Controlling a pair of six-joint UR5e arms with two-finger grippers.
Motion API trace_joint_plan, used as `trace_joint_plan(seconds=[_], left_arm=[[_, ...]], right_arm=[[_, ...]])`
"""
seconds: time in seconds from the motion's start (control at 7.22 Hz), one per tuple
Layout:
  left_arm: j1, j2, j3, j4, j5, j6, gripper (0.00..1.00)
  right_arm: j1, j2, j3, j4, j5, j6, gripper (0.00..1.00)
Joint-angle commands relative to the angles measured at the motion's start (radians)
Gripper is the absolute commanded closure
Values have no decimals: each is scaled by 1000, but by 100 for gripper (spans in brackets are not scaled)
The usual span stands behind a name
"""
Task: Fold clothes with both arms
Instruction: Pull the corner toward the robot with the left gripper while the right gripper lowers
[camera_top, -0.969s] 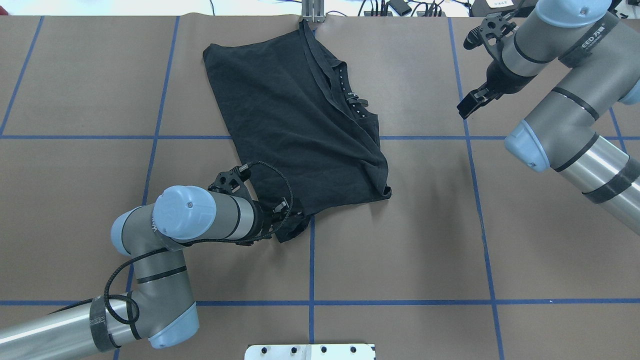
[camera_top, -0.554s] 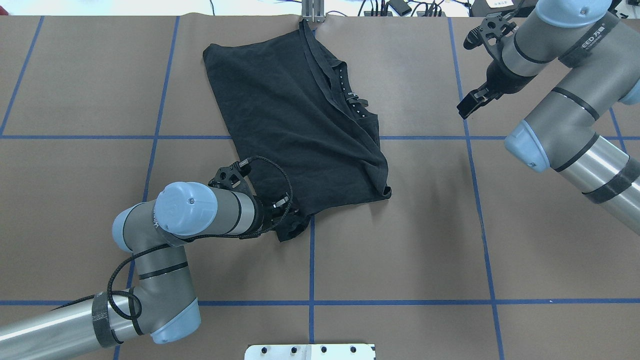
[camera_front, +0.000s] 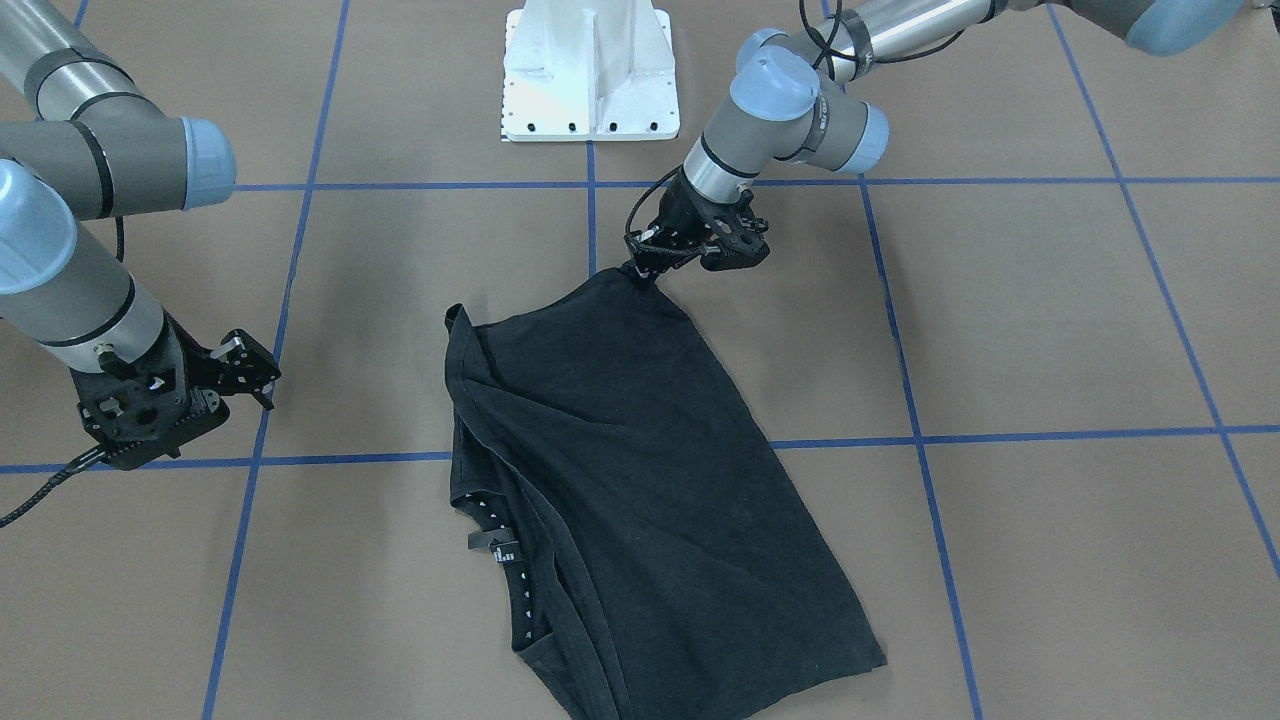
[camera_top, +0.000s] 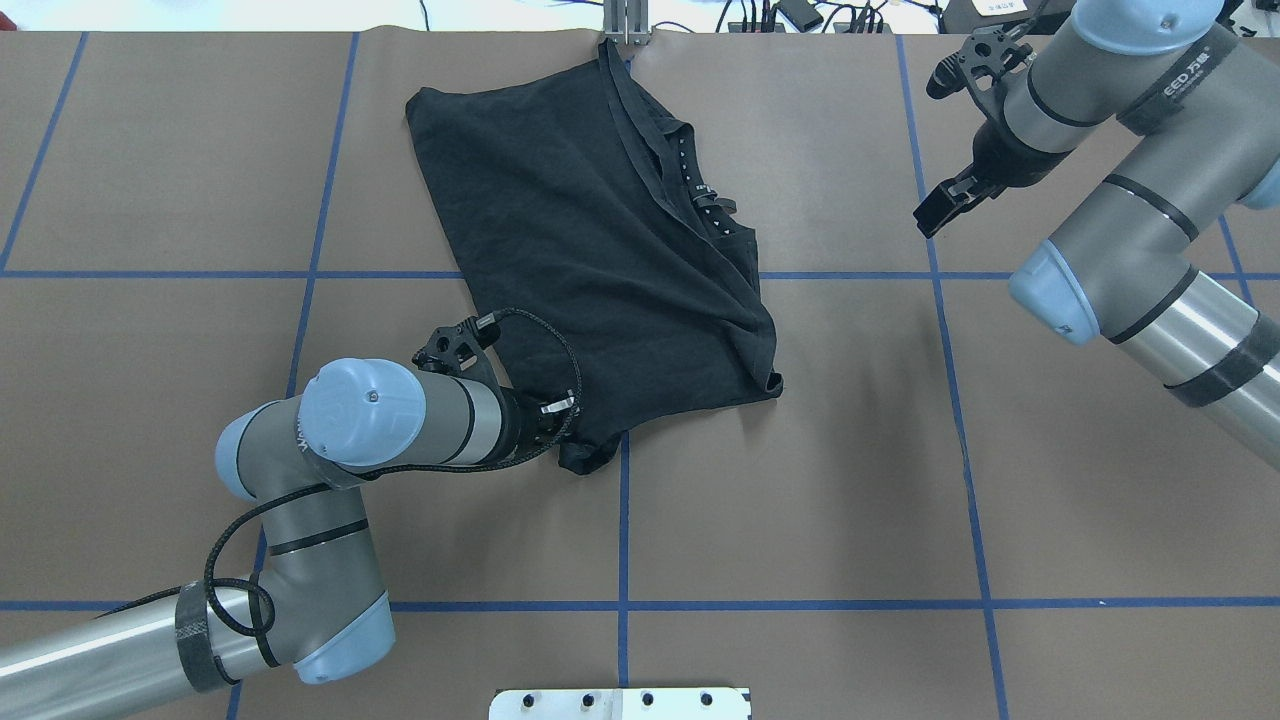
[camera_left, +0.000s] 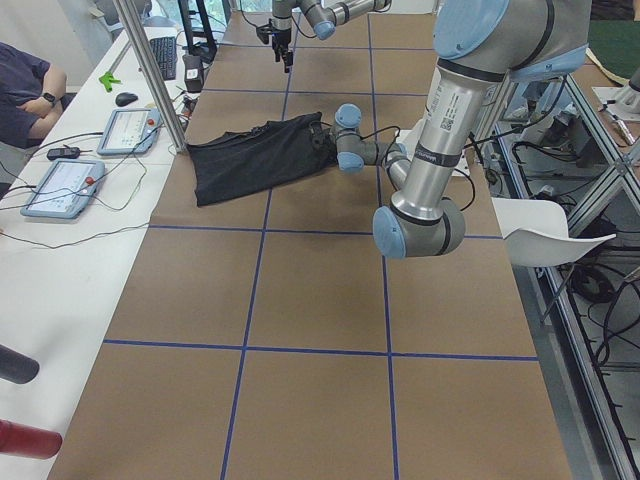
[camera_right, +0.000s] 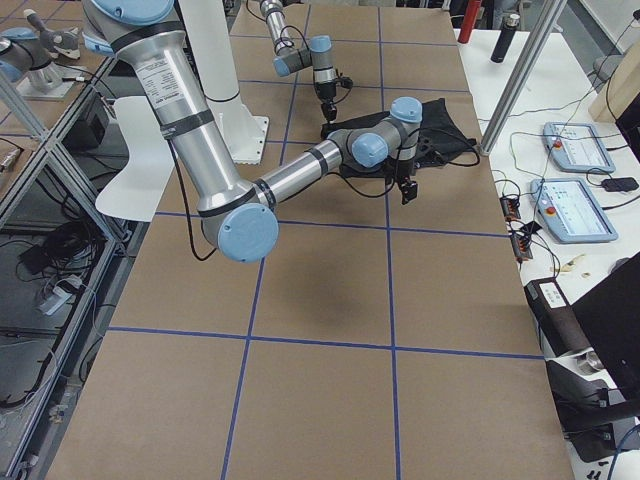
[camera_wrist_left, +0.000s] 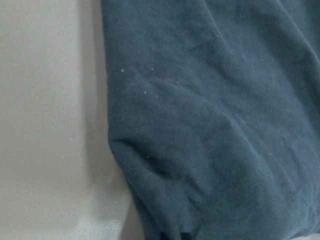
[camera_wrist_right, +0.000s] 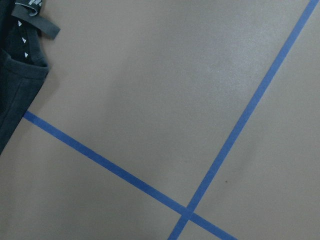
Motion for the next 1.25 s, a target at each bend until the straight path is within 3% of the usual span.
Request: trace_joint_plan(seconds=[0.0,0.42,0.83,1.11], left_arm=[[2,62,-80,10,-90,48,100],[2,239,-264,16,-124,158,100],[4,341,-303,13,-123,229,100],[4,340,-303,13,-121,228,100]], right_arm=[[0,-2,3,-1,0,2,1],[-55,-9,80,-3,15,240,1],[-280,-20,226,-1,-14,756,1],[-503,17,243,6,-284,1133,0]])
